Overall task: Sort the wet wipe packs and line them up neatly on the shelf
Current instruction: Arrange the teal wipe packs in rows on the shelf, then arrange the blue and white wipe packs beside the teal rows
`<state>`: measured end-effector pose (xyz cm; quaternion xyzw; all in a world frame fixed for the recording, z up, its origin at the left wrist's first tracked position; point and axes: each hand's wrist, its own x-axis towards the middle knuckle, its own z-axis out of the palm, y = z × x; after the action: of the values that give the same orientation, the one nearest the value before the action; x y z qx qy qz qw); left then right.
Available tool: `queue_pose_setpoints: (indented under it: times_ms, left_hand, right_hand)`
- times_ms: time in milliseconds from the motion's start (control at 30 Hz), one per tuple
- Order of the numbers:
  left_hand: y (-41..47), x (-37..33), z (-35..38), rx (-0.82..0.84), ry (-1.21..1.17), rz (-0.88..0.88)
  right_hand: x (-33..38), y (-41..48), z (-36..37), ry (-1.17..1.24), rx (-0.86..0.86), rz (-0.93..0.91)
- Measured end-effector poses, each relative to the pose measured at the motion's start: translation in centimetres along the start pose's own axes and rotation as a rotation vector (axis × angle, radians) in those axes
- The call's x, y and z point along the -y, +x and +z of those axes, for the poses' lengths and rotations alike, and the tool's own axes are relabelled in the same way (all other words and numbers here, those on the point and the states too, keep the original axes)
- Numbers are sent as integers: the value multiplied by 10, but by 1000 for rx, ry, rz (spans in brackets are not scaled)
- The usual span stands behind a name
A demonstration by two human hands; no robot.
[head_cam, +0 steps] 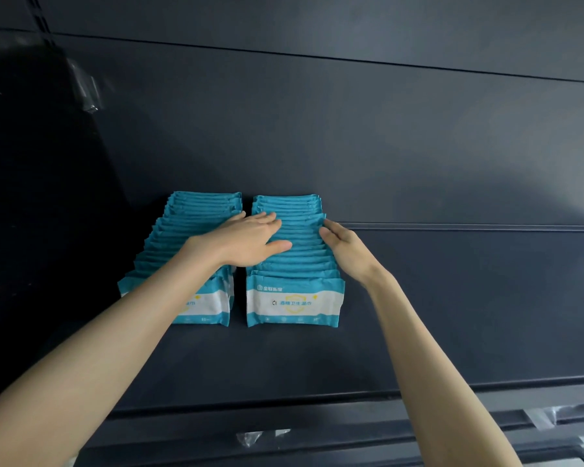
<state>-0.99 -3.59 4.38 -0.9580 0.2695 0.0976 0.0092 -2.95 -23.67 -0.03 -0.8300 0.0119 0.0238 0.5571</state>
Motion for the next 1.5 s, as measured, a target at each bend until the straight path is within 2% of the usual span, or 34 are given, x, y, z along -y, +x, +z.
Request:
queue_pose_setpoints:
  times_ms: [267, 400, 567, 700, 867, 1000, 1200, 1300, 1500]
  left_hand:
    - [-1, -2, -4, -12, -3, -16]
    - [-13, -12, -8, -204, -83, 17]
    - [-30, -43, -12, -451, -131, 119]
    - [-44, -86, -11, -606, -253, 204]
    - [-72, -170, 12, -723, -376, 392]
    - [-104, -266, 54, -655, -445, 545]
    - [-177, -420, 141, -378, -557, 687]
    - [-215, -493, 185, -242, -538, 813]
    - [-272, -594, 245, 22, -445, 1016]
  right_hand:
    - [6, -7, 0, -51, -12, -8]
    - [16, -26, -3, -191, -131, -97]
    - [20, -69, -18, -493, -346, -196]
    - [16, -122, -44, -569, -500, -226]
    - [-10, -223, -81, -568, -693, -175]
    - [-57, -338, -106, -626, -790, -56]
    - [-142, -515, -122, -679, -900, 182]
    - [-179, -602, -123, -664, -960, 353]
    - [-228, -725, -114, -566, -1125, 672]
